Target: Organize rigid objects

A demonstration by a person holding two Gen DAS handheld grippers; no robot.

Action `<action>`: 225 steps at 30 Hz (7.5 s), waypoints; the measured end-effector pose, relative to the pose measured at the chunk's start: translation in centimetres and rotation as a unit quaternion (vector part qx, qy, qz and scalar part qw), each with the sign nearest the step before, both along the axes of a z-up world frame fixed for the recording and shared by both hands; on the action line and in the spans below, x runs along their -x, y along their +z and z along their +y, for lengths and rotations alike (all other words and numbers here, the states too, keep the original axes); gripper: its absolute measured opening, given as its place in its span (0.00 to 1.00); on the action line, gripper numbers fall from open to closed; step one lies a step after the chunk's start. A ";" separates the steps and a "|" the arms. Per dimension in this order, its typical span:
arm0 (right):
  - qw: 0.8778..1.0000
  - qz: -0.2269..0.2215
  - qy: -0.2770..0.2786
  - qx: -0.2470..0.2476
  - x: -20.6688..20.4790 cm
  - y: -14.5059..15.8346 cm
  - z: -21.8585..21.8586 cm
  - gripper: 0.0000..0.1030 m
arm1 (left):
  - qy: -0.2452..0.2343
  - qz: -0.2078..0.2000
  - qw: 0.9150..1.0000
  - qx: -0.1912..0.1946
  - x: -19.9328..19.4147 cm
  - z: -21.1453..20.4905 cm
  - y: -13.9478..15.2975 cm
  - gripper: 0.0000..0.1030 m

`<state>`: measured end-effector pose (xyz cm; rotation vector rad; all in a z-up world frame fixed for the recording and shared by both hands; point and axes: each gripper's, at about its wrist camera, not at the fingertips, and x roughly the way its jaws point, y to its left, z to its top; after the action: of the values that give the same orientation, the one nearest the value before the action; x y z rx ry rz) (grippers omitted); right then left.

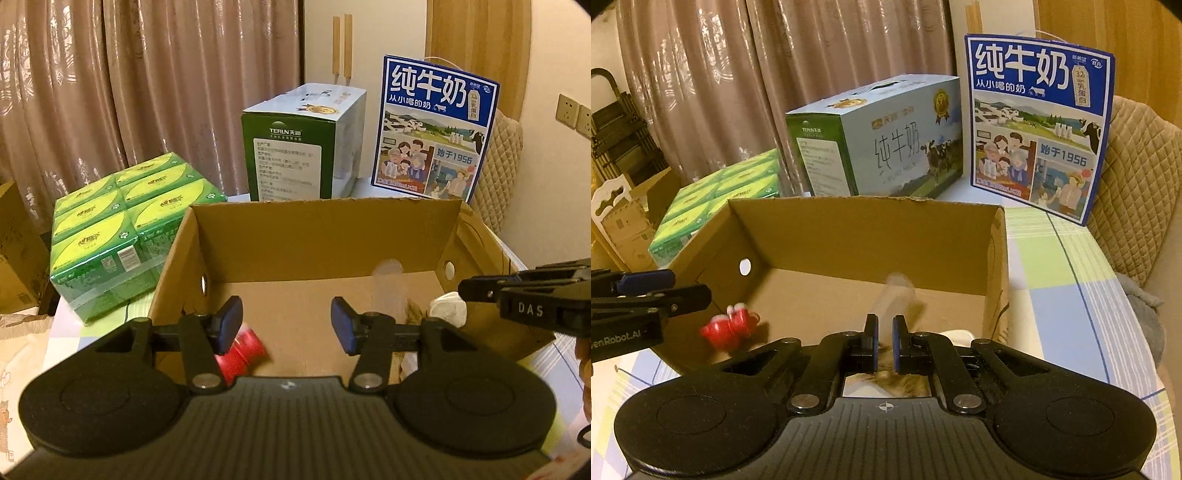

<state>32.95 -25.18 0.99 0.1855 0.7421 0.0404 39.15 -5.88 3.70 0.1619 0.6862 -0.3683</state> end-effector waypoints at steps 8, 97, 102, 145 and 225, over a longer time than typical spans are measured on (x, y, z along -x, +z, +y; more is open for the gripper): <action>1.000 -0.006 0.000 0.001 1.6 1.9 0.8 0.02 | 0.005 -0.007 1.000 0.002 2.5 1.3 1.3 0.46; 0.996 0.026 0.083 -0.001 25.1 -8.2 2.3 0.62 | 0.005 0.026 1.000 0.005 26.6 5.5 -8.6 0.79; 0.996 0.027 0.089 0.002 24.8 -8.3 2.7 0.62 | 0.006 0.028 0.999 0.013 25.5 5.3 -8.6 0.72; 0.992 0.050 0.113 0.032 21.8 -10.1 4.6 0.61 | 0.059 0.038 0.996 -0.049 24.5 8.1 -10.4 0.25; 0.989 0.035 0.126 0.062 20.8 -10.4 7.3 0.36 | 0.057 0.041 0.996 -0.053 24.4 8.6 -10.4 0.25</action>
<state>12.15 -17.88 -9.36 -0.0265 0.8322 0.2286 14.76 2.75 -6.68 0.2079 0.7919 -0.2300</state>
